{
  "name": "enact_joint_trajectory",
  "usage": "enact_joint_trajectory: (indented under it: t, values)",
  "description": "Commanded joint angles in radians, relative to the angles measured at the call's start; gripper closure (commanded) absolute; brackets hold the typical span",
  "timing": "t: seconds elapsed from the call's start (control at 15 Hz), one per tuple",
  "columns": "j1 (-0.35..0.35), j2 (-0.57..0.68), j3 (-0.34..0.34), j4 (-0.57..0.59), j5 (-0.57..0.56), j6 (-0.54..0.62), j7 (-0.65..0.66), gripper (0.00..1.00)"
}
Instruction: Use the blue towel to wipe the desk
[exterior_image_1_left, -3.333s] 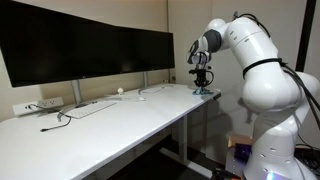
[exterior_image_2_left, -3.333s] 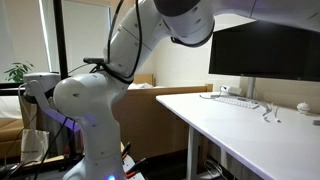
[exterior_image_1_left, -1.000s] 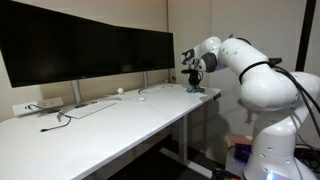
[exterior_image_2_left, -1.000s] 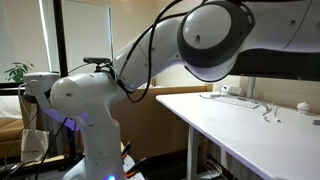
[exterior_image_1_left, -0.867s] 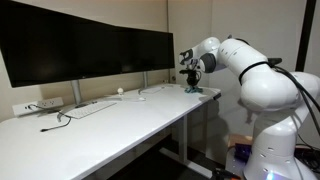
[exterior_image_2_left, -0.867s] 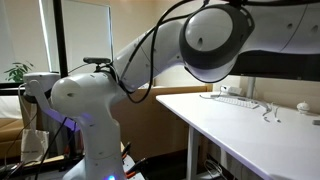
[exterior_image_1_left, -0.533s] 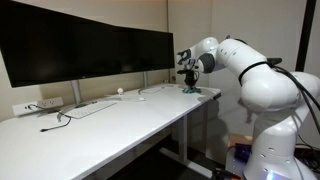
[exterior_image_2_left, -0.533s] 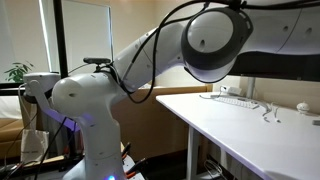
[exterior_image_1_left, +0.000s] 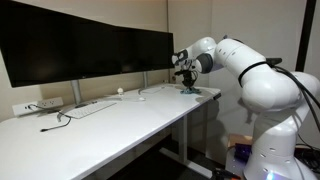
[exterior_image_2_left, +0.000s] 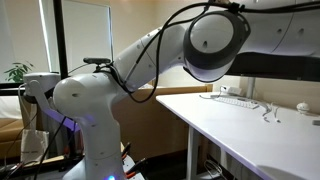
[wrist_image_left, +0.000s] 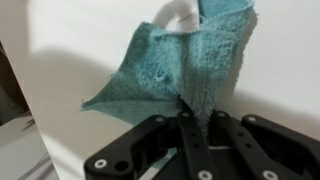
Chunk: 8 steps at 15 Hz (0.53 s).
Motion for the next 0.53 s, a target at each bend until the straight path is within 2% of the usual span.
enact_joint_trajectory:
  t: [0.0,0.47]
  values:
    - [0.046,-0.010,0.005,-0.076,-0.026,-0.022,-0.021,0.93]
    - [0.115,-0.036,0.002,-0.136,-0.081,-0.006,-0.017,0.93]
